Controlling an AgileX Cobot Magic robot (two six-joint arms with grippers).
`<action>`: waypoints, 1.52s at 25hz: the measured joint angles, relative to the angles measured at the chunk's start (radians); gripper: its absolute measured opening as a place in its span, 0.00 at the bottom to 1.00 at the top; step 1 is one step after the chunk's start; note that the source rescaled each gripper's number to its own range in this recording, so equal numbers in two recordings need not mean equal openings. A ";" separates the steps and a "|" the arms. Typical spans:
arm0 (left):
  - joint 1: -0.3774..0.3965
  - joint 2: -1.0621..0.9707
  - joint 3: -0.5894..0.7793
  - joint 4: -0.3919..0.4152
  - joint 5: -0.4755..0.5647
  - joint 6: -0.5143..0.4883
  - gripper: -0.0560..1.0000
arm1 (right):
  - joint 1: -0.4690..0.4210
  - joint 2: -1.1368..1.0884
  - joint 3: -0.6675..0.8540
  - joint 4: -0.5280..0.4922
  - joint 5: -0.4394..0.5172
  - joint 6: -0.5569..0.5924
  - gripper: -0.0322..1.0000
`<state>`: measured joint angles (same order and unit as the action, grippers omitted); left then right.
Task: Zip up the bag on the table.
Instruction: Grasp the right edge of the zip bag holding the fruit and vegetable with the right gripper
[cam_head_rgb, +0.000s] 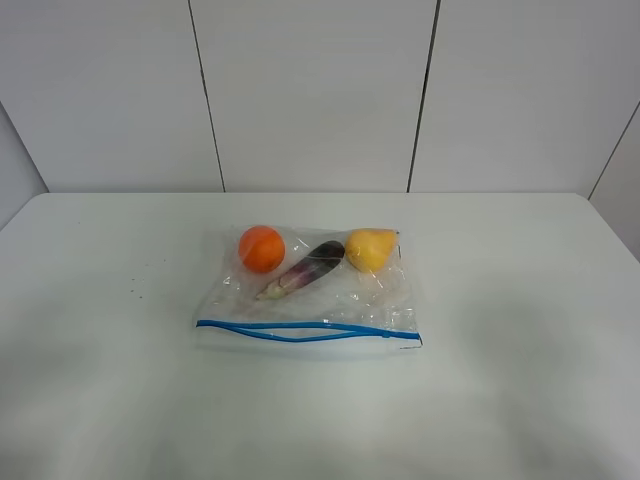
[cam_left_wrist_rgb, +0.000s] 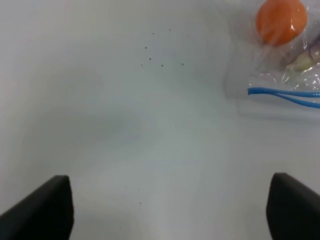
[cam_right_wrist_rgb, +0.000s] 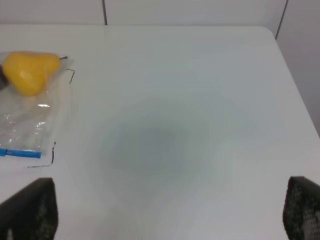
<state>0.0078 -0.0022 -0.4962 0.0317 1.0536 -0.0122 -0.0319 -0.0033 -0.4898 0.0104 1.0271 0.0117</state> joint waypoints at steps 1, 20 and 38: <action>0.000 0.000 0.000 0.000 0.000 0.000 1.00 | 0.000 0.000 0.000 0.000 0.000 0.000 1.00; 0.000 0.000 0.000 0.000 0.000 0.000 1.00 | 0.000 0.428 -0.295 0.035 0.002 -0.001 1.00; 0.000 0.000 0.000 0.000 0.000 0.000 1.00 | 0.000 1.389 -0.661 0.485 0.053 -0.276 1.00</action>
<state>0.0078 -0.0022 -0.4962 0.0317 1.0536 -0.0122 -0.0319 1.3852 -1.1503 0.4953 1.0805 -0.2646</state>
